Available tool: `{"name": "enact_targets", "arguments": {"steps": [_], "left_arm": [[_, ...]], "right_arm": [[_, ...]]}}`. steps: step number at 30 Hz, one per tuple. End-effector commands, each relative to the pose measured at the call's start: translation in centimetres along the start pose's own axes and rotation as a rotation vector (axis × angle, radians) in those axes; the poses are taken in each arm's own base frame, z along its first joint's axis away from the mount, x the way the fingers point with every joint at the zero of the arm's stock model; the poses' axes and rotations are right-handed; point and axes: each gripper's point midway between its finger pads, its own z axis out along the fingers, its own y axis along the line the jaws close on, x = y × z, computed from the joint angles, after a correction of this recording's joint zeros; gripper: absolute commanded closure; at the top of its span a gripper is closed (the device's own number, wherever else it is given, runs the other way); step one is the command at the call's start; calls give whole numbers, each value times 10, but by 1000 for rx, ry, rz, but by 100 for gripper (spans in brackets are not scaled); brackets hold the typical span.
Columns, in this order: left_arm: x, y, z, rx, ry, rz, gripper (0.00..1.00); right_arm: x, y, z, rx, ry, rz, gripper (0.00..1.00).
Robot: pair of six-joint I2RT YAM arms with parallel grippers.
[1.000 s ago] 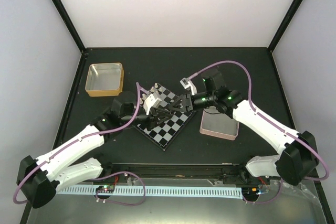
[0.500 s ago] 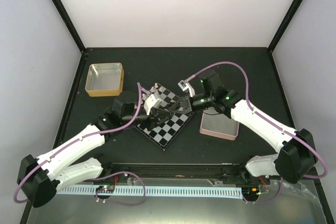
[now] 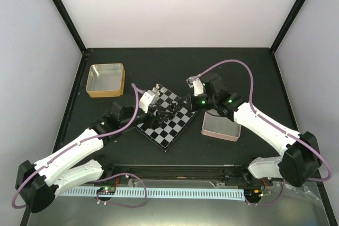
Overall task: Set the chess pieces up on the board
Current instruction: Place the chess piece on the chessboard.
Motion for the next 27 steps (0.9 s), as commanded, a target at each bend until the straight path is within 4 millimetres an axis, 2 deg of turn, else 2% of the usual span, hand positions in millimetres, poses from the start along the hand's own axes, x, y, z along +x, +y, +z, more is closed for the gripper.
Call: {"name": "enact_targets", "arguments": {"steps": [1, 6, 10, 15, 27], "left_arm": [[-13, 33, -20, -209, -129, -83, 23], [-14, 48, -31, -281, -225, -176, 21], [-11, 50, -31, -274, -245, -227, 21], [-4, 54, -25, -281, -223, -253, 21], [2, 56, -19, -284, -191, -264, 21]], "right_arm": [[-21, -68, -7, 357, -182, -134, 95], [-15, -100, 7, 449, -231, -157, 95], [-5, -117, 22, 489, -201, -160, 95], [7, -136, 39, 535, -151, -153, 95], [22, -169, 57, 629, -92, -124, 93]]}}
